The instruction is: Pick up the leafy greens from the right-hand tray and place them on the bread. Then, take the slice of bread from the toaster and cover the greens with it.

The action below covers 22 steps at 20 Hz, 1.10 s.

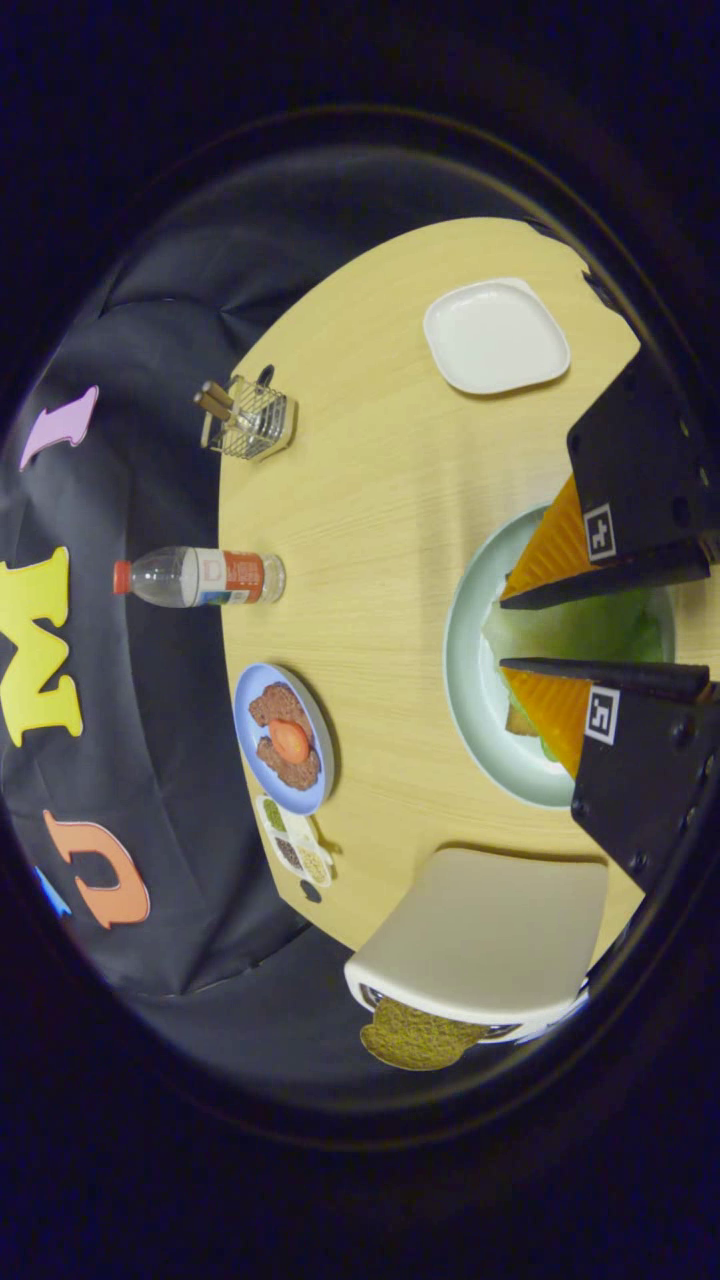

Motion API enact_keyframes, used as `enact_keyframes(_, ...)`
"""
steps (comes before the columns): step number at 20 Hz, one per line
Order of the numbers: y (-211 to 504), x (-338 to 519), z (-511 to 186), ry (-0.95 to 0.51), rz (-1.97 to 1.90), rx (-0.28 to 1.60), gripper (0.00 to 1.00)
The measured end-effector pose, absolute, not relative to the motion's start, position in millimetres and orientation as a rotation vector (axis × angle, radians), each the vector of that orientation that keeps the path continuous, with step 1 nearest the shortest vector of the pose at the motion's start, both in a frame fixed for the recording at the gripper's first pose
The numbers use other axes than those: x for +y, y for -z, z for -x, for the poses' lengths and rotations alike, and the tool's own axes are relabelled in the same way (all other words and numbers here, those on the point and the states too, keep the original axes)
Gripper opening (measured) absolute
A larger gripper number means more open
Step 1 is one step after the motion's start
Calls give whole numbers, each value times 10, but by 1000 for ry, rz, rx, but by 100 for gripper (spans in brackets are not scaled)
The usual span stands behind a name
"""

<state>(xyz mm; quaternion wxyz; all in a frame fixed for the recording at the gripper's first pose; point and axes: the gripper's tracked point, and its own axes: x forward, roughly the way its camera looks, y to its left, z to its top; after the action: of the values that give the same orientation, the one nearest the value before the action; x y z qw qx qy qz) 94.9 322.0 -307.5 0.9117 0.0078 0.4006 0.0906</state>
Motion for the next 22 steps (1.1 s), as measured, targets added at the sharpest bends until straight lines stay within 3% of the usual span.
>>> enact_keyframes(1, 3007, 3231, -943, -194, -12, 806, 31)
enact_keyframes(13, 2234, 3239, -625, -201, 44, 595, 97)
enact_keyframes(22, 1237, 3627, -200, -304, 110, 297, 99)
